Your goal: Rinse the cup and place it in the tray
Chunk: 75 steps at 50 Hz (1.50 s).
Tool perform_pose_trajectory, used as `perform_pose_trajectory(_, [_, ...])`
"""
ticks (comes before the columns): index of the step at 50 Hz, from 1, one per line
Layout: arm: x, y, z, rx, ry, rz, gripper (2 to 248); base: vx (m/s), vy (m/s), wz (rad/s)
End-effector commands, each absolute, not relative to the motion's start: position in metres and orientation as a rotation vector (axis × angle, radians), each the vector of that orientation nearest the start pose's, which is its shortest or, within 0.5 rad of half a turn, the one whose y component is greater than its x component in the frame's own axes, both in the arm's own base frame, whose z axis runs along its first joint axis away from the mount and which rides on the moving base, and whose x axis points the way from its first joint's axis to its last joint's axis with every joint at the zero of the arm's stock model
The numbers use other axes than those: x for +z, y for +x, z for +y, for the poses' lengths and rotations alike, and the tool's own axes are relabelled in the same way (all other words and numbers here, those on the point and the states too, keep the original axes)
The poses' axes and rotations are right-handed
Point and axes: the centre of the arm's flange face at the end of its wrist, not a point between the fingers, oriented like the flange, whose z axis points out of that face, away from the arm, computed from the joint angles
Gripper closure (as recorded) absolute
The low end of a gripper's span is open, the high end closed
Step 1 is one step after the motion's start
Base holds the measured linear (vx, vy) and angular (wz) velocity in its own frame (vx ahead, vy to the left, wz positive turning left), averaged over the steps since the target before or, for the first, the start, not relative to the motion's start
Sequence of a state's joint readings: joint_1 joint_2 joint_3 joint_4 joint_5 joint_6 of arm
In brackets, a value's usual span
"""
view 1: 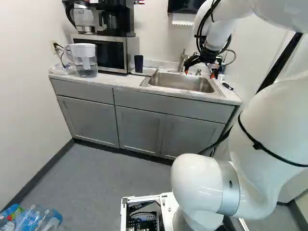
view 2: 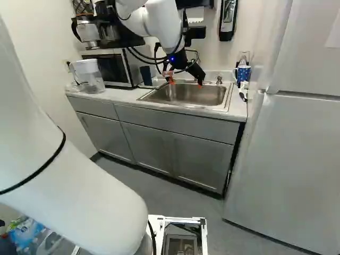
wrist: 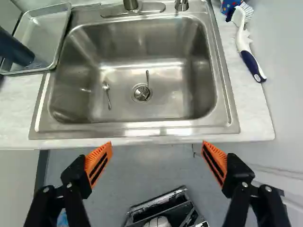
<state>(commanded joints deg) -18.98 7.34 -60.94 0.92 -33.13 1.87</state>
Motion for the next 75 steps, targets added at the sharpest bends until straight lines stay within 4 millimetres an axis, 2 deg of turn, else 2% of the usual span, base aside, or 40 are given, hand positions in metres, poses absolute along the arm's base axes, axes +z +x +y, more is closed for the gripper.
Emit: perform_pose_trajectory(75, [0.6589,0.4289,-0.1467,-0.965,-3.017,0.572,3,-0.078,0.027,0.001])
